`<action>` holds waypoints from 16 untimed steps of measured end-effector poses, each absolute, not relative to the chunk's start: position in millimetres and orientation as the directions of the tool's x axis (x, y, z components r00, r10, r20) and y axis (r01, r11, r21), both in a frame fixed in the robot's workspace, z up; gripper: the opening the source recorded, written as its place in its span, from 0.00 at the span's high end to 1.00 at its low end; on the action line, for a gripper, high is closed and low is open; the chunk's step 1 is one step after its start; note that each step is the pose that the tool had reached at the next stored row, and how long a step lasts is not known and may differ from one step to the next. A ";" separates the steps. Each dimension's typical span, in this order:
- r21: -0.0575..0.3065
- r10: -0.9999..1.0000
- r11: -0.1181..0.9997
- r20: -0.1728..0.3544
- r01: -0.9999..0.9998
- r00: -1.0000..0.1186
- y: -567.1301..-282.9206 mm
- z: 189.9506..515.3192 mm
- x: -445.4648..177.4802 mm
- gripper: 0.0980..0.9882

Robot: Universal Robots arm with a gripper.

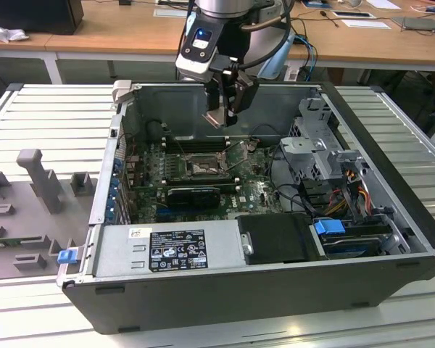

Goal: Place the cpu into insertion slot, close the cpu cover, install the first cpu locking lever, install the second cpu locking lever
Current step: 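Place the cpu into insertion slot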

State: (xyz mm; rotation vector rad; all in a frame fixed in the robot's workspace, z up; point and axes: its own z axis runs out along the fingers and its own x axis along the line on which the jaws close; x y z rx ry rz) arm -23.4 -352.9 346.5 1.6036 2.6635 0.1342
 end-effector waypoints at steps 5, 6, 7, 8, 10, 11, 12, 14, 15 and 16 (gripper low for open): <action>0.089 0.891 0.451 0.019 0.888 -0.454 -352.9 346.2 -23.4 0.52; 0.089 0.892 0.448 0.019 0.890 -0.451 -352.9 346.2 -23.4 0.52; 0.089 0.895 0.443 0.019 0.892 -0.446 -352.9 346.1 -23.4 0.52; 0.089 0.897 0.438 0.019 0.894 -0.442 -352.9 346.0 -23.4 0.52; 0.089 0.901 0.429 0.019 0.899 -0.433 -352.9 345.9 -23.4 0.52; 0.089 0.904 0.425 0.019 0.901 -0.428 -352.9 345.9 -23.4 0.52; 0.089 0.905 0.422 0.019 0.902 -0.425 -352.9 345.8 -23.4 0.52; 0.089 0.909 0.414 0.019 0.906 -0.417 -352.9 345.7 -23.4 0.52; 0.089 0.911 0.408 0.019 0.908 -0.411 -352.9 345.6 -23.4 0.52; 0.089 0.914 0.402 0.019 0.912 -0.405 -352.9 345.6 -23.4 0.52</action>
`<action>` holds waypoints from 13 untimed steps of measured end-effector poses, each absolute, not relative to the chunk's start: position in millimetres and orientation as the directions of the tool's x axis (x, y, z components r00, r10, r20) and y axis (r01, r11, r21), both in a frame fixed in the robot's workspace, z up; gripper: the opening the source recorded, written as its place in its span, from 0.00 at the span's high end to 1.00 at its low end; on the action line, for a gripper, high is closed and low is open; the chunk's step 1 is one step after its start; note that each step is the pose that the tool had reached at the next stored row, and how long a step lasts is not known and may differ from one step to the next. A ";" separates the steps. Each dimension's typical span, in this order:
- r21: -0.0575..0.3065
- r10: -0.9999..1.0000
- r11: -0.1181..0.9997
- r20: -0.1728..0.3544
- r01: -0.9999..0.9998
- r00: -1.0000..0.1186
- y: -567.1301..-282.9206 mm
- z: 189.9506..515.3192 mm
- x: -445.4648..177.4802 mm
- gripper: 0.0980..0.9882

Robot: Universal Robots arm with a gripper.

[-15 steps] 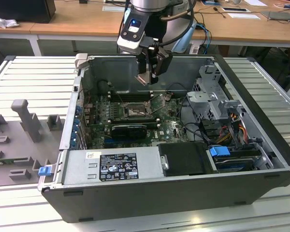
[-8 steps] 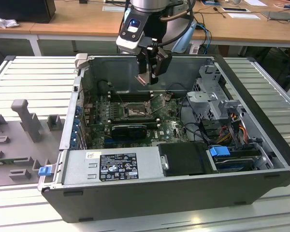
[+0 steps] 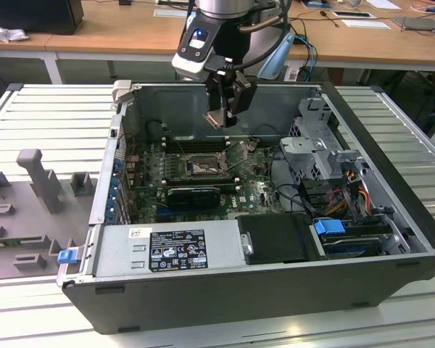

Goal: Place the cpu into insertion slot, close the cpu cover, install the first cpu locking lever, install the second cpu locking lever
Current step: 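Place the cpu into insertion slot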

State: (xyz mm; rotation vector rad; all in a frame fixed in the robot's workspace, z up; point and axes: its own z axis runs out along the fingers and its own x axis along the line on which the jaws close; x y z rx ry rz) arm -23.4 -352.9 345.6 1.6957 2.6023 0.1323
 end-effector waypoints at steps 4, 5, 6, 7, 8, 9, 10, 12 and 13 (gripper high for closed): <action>0.089 0.921 0.386 0.019 0.918 -0.389 -352.9 345.4 -23.4 0.52; 0.089 0.925 0.376 0.019 0.922 -0.379 -352.9 345.3 -23.4 0.52; 0.089 0.930 0.364 0.019 0.927 -0.367 -352.9 345.2 -23.4 0.52; 0.089 0.935 0.352 0.019 0.932 -0.355 -352.9 345.1 -23.4 0.52; 0.089 0.938 0.344 0.019 0.935 -0.347 -352.9 345.0 -23.4 0.52; 0.089 0.941 0.335 0.019 0.938 -0.338 -352.9 344.9 -23.4 0.52; 0.089 0.947 0.317 0.019 0.944 -0.320 -352.9 344.7 -23.4 0.52; 0.089 0.961 0.273 0.019 0.958 -0.276 -352.9 344.4 -23.4 0.52; 0.089 0.965 0.259 0.019 0.962 -0.262 -352.9 344.3 -23.4 0.52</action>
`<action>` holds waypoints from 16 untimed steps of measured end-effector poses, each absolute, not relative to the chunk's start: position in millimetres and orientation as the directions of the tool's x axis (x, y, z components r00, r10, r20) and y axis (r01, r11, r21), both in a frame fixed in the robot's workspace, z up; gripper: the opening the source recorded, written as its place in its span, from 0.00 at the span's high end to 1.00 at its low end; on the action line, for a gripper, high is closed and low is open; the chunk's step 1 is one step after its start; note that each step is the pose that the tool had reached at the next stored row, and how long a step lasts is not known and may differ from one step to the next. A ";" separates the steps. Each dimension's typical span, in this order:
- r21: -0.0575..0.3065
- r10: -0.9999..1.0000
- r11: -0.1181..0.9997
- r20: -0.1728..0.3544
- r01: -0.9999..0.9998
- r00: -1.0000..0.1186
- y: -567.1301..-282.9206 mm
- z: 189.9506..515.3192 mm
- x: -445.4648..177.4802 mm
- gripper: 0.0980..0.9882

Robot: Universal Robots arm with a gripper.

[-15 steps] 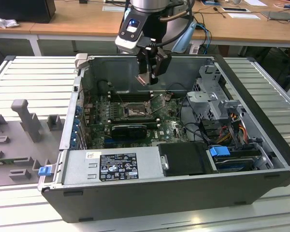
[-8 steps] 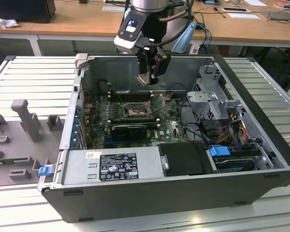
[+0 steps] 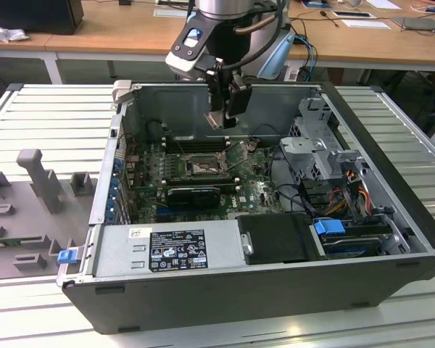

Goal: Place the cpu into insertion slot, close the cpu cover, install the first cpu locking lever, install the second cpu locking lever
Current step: 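Place the cpu into insertion slot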

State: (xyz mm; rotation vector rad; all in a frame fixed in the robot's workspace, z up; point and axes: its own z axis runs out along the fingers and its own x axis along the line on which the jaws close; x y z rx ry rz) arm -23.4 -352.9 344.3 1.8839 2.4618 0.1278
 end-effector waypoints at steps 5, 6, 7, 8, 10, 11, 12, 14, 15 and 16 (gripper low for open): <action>0.089 0.981 0.190 0.019 0.978 -0.192 -352.9 343.7 -23.4 0.52; 0.089 0.983 0.178 0.019 0.980 -0.180 -352.9 343.5 -23.4 0.52; 0.089 0.987 0.160 0.019 0.983 -0.163 -352.9 343.3 -23.4 0.52; 0.089 0.989 0.148 0.019 0.985 -0.150 -352.9 343.2 -23.4 0.52; 0.089 0.992 0.121 0.019 0.989 -0.123 -352.9 342.9 -23.4 0.52; 0.089 0.994 0.106 0.019 0.990 -0.108 -352.9 342.8 -23.4 0.52; 0.089 0.995 0.095 0.019 0.991 -0.097 -352.9 342.6 -23.4 0.52; 0.089 0.998 0.050 0.019 0.995 -0.052 -352.9 341.5 -23.3 0.52; 0.089 0.999 0.037 0.019 0.995 -0.039 -352.9 340.8 -23.3 0.52; 0.089 0.999 0.030 0.019 0.996 -0.032 -352.9 340.1 -23.3 0.52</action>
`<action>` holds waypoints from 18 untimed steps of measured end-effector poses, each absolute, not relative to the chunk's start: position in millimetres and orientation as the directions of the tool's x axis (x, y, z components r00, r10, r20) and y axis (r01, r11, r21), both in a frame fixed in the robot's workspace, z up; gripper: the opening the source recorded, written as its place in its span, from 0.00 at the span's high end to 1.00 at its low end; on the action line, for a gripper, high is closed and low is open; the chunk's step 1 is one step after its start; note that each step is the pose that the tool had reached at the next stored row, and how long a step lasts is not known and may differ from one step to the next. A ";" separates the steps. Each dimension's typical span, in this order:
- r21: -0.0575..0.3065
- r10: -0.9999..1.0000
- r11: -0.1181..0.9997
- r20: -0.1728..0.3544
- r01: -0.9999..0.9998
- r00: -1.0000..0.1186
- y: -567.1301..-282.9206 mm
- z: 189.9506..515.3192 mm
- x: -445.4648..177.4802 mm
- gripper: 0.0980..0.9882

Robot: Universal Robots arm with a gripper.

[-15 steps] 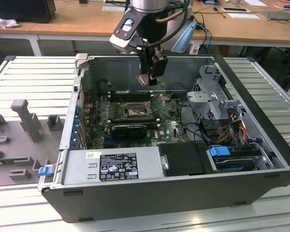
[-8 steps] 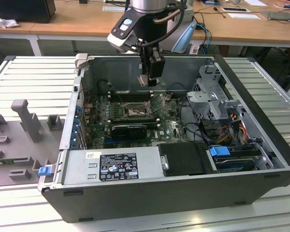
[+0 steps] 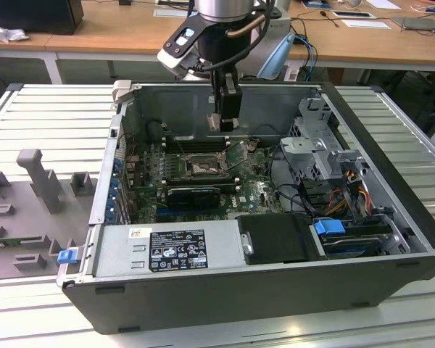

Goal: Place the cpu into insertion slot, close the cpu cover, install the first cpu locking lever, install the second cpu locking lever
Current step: 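Place the cpu into insertion slot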

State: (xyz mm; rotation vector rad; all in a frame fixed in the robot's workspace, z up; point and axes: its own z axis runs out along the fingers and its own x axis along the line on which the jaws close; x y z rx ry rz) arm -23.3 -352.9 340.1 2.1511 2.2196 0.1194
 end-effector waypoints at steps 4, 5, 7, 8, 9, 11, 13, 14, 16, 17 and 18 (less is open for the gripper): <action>0.089 1.000 0.020 0.018 0.996 -0.022 -352.7 328.0 -23.5 0.52; 0.089 1.000 0.019 0.018 0.996 -0.021 -352.6 325.8 -23.5 0.52; 0.089 1.000 0.018 0.018 0.996 -0.020 -352.4 319.8 -23.5 0.52; 0.089 1.000 0.017 0.018 0.996 -0.019 -352.4 316.1 -23.5 0.52; 0.089 1.000 0.017 0.018 0.996 -0.019 -352.4 313.6 -23.5 0.52; 0.089 1.000 0.017 0.018 0.996 -0.018 -352.3 309.7 -23.5 0.52; 0.089 1.000 0.016 0.018 0.996 -0.018 -352.3 304.9 -23.5 0.52; 0.089 1.000 0.016 0.018 0.996 -0.017 -352.3 303.7 -23.5 0.52; 0.089 1.000 0.016 0.018 0.996 -0.017 -352.3 300.6 -23.5 0.52; 0.089 1.000 0.015 0.018 0.996 -0.017 -352.3 298.1 -23.5 0.52; 0.089 1.000 0.015 0.018 0.996 -0.017 -352.3 295.5 -23.5 0.52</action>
